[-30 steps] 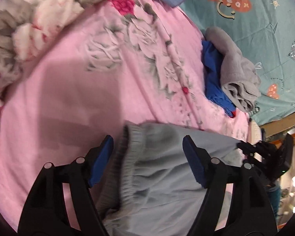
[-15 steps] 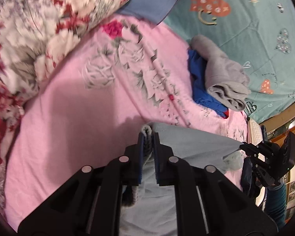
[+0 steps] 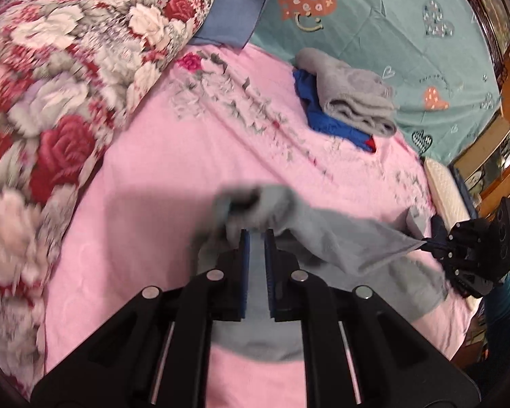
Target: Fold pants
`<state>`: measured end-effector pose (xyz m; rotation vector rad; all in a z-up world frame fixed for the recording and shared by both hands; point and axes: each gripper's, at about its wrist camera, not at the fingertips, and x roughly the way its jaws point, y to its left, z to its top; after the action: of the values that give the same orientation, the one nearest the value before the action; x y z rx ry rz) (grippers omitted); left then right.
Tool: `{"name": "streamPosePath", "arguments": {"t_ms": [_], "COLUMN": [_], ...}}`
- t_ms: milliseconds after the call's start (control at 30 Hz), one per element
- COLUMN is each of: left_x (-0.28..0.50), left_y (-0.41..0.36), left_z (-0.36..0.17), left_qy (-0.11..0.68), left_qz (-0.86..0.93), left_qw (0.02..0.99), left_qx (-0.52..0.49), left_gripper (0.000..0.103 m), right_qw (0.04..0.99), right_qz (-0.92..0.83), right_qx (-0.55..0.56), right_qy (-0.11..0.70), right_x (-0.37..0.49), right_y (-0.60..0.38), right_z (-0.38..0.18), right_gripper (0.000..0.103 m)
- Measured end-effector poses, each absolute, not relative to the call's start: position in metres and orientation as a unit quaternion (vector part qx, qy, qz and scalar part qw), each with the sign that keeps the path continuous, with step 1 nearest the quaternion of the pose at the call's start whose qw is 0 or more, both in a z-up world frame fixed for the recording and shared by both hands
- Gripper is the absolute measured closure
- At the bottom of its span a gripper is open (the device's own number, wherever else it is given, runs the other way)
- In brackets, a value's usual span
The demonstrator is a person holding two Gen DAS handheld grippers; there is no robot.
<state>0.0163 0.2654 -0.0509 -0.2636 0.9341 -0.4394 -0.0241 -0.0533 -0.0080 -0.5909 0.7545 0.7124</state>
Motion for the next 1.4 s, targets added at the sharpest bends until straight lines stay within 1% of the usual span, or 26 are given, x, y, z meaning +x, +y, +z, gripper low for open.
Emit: {"name": "streamPosePath", "arguments": {"t_ms": [67, 233, 333, 400, 433, 467, 500, 533, 700, 733, 767, 800, 833, 900, 967, 1100, 1200, 1300, 1400], "left_x": [0.003, -0.014, -0.009, -0.002, 0.002, 0.009, 0.013, 0.017, 0.033, 0.035, 0.038, 0.04, 0.044, 0.045, 0.045, 0.044, 0.042, 0.034, 0.021], "left_y": [0.269, 0.274, 0.266, 0.262, 0.26, 0.258, 0.257, 0.256, 0.249, 0.248, 0.246, 0.244, 0.24, 0.235, 0.233, 0.238, 0.236, 0.236, 0.243], "left_z": [-0.066, -0.093, -0.098, -0.096, -0.096, -0.097, -0.097, -0.098, -0.094, -0.092, -0.091, -0.091, -0.092, -0.093, -0.081, -0.028, 0.001, -0.006, -0.042], "left_qy": [0.467, 0.494, 0.496, 0.484, 0.477, 0.475, 0.474, 0.47, 0.472, 0.472, 0.475, 0.483, 0.496, 0.508, 0.496, 0.449, 0.441, 0.465, 0.508], "left_qz": [-0.2, -0.2, -0.233, -0.235, -0.236, -0.233, -0.223, -0.214, -0.169, -0.163, -0.158, -0.156, -0.154, -0.142, -0.133, -0.148, -0.145, -0.136, -0.13], "left_qw": [0.853, 0.834, 0.815, 0.814, 0.812, 0.808, 0.807, 0.807, 0.815, 0.816, 0.816, 0.813, 0.807, 0.807, 0.821, 0.853, 0.87, 0.867, 0.847], "left_qx": [-0.119, -0.141, -0.188, -0.22, -0.239, -0.26, -0.273, -0.286, -0.29, -0.291, -0.29, -0.286, -0.28, -0.266, -0.248, -0.222, -0.165, -0.112, -0.087], "left_gripper": [0.094, 0.094, 0.094, 0.091, 0.075, 0.047, 0.037, 0.033, 0.035, 0.041, 0.059, 0.07, 0.088, 0.091, 0.092, 0.093, 0.092, 0.092, 0.092], "right_qw": [0.818, 0.804, 0.813, 0.821, 0.824, 0.827, 0.829, 0.83, 0.83, 0.829, 0.828, 0.828, 0.829, 0.831, 0.835, 0.85, 0.851, 0.838, 0.813], "right_qz": [0.347, 0.366, 0.36, 0.352, 0.349, 0.346, 0.344, 0.343, 0.345, 0.346, 0.346, 0.347, 0.347, 0.347, 0.345, 0.333, 0.337, 0.354, 0.379], "right_qx": [-0.276, -0.255, -0.234, -0.23, -0.228, -0.228, -0.229, -0.229, -0.226, -0.224, -0.223, -0.222, -0.221, -0.217, -0.215, -0.207, -0.194, -0.202, -0.22], "right_qy": [0.366, 0.393, 0.395, 0.387, 0.384, 0.381, 0.378, 0.376, 0.376, 0.377, 0.379, 0.38, 0.379, 0.377, 0.371, 0.352, 0.352, 0.363, 0.384], "right_x": [-0.034, -0.054, -0.049, -0.045, -0.043, -0.041, -0.04, -0.039, -0.043, -0.042, -0.042, -0.043, -0.043, -0.043, -0.042, -0.043, -0.047, -0.058, -0.072], "right_y": [-0.047, -0.037, -0.042, -0.045, -0.046, -0.046, -0.047, -0.047, -0.052, -0.052, -0.052, -0.053, -0.053, -0.055, -0.058, -0.069, -0.075, -0.067, -0.05], "right_z": [-0.02, -0.052, -0.046, -0.035, -0.03, -0.025, -0.023, -0.02, -0.022, -0.024, -0.026, -0.026, -0.027, -0.024, -0.02, -0.001, 0.005, -0.005, -0.028], "right_gripper": [0.102, 0.102, 0.102, 0.102, 0.102, 0.102, 0.102, 0.102, 0.102, 0.102, 0.102, 0.102, 0.102, 0.102, 0.102, 0.102, 0.102, 0.102, 0.102]}}
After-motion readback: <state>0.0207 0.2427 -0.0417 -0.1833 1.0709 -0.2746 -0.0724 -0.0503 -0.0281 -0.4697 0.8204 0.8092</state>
